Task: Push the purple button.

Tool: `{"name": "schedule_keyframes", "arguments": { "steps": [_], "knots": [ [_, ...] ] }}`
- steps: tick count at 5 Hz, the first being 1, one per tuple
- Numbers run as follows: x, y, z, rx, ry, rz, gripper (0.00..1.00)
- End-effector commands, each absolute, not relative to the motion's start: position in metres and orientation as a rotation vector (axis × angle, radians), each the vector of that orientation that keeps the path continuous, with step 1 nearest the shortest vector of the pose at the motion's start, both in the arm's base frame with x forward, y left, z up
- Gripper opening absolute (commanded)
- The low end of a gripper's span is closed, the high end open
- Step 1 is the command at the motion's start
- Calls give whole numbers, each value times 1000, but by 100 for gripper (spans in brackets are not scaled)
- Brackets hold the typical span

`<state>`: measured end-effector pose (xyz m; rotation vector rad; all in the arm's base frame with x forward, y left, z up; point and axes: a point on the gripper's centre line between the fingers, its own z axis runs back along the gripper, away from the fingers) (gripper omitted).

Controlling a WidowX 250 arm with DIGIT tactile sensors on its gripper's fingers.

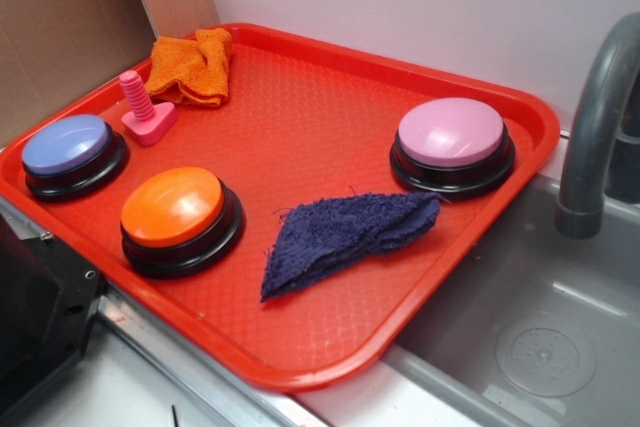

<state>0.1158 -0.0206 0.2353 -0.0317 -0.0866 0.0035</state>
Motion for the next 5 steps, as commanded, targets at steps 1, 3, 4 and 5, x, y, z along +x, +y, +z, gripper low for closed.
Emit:
{"name": "schedule_keyframes", "arguments": {
  "steps": [1, 3, 4, 5],
  "knots": [
    [116, -21, 235, -32, -87, 3, 100],
    [139, 51, 185, -38, -30, 199, 100],
    [140, 76, 169, -1, -72, 287, 100],
    [138, 102, 144, 52, -116, 334, 100]
  ]
}}
